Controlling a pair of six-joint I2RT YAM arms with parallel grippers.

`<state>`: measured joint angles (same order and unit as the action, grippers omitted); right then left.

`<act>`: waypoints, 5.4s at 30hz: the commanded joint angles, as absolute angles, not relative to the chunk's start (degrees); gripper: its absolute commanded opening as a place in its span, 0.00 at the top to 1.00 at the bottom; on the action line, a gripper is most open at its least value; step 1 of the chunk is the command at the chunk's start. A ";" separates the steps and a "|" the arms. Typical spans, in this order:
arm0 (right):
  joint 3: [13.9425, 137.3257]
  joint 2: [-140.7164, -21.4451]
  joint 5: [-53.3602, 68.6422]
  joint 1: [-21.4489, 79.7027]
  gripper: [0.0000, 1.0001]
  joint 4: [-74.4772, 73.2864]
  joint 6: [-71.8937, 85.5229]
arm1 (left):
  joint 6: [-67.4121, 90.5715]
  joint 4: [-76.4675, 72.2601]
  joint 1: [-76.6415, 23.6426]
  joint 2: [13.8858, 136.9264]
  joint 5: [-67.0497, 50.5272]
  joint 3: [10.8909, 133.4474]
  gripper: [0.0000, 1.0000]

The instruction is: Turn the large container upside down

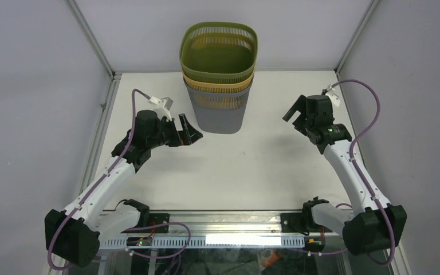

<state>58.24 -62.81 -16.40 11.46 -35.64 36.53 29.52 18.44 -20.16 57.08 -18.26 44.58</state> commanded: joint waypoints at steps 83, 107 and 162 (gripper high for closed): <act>117.88 -91.11 -10.37 30.92 0.06 -31.54 38.58 | 7.98 28.88 -26.68 81.31 -20.42 108.17 0.01; 78.55 -61.70 -14.25 18.46 0.04 -38.15 39.47 | -2.83 46.97 -41.11 102.93 7.56 131.72 0.14; 70.98 -63.37 -3.49 18.45 0.05 -36.31 46.28 | 12.14 35.57 -38.05 109.42 7.48 145.35 0.09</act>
<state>71.26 -65.60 -3.62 18.61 -38.79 45.63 12.93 42.50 -37.56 115.28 5.82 144.00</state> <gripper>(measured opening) 0.949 0.856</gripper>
